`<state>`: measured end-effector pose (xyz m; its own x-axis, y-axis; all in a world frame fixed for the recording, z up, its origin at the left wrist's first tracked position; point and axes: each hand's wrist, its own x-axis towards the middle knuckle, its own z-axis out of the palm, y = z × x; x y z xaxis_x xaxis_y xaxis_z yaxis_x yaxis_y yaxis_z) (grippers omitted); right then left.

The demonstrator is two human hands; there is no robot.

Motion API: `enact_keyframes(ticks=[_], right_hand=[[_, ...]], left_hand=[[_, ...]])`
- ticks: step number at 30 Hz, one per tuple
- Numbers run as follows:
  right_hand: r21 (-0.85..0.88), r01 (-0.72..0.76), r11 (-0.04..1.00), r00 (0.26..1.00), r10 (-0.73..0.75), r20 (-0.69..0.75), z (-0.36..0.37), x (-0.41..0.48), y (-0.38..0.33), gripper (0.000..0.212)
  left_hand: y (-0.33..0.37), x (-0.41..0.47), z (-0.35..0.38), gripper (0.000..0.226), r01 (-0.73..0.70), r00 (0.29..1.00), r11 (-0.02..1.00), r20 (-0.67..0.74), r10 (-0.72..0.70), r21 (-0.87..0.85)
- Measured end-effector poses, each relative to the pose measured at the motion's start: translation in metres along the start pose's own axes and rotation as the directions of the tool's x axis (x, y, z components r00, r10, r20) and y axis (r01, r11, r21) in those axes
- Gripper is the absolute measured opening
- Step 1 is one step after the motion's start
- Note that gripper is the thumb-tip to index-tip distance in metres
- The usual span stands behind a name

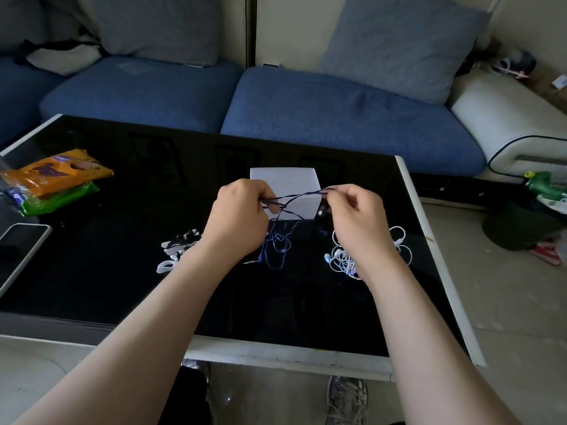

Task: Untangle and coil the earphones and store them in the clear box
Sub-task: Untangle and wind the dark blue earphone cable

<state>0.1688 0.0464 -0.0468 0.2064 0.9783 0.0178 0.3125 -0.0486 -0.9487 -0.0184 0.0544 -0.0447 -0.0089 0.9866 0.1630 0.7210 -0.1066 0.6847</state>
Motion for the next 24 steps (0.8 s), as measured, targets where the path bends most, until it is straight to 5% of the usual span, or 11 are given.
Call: enact_keyframes(ticks=[6, 8, 11, 14, 16, 19, 21, 24], right_hand=[[0.29, -0.182, 0.94, 0.983, 0.176, 0.044, 0.005, 0.002, -0.009, 0.026], [0.5, -0.302, 0.812, 0.951, 0.293, 0.097, 0.0, 0.003, -0.015, 0.024], [0.556, -0.344, 0.756, 0.936, 0.324, 0.139, -0.01, 0.003, -0.015, 0.034], [0.375, -0.276, 0.885, 0.957, 0.29, 0.022, -0.014, 0.0, -0.011, 0.019], [0.011, -0.136, 0.991, 0.98, 0.137, -0.142, -0.015, -0.001, -0.003, 0.011], [-0.526, -0.003, 0.851, 0.983, -0.094, -0.159, -0.015, -0.002, 0.006, 0.012], [-0.621, 0.089, 0.779, 0.981, -0.178, -0.083, -0.015, 0.0, 0.012, 0.015], [-0.538, 0.267, 0.799, 0.955, -0.293, 0.038, -0.015, 0.003, 0.019, 0.026]], left_hand=[[-0.001, -0.006, 0.006, 0.033, 0.047, 0.99, 0.948, 0.109, -0.086, 0.315], [-0.002, -0.005, 0.006, 0.022, 0.146, 0.986, 0.954, 0.045, -0.163, 0.261], [0.001, 0.001, 0.0, 0.044, 0.318, 0.948, 0.948, -0.043, -0.316, 0.031], [0.003, 0.007, -0.001, 0.047, 0.316, 0.939, 0.923, -0.07, -0.338, -0.222], [0.004, 0.01, 0.001, 0.035, 0.294, 0.937, 0.884, -0.073, -0.342, -0.363], [0.005, 0.011, 0.003, 0.013, 0.247, 0.946, 0.77, -0.025, -0.323, -0.589], [0.005, 0.012, 0.003, 0.017, 0.246, 0.946, 0.673, 0.021, -0.324, -0.697], [0.009, 0.011, -0.001, 0.015, 0.298, 0.931, 0.604, 0.085, -0.355, -0.739]])
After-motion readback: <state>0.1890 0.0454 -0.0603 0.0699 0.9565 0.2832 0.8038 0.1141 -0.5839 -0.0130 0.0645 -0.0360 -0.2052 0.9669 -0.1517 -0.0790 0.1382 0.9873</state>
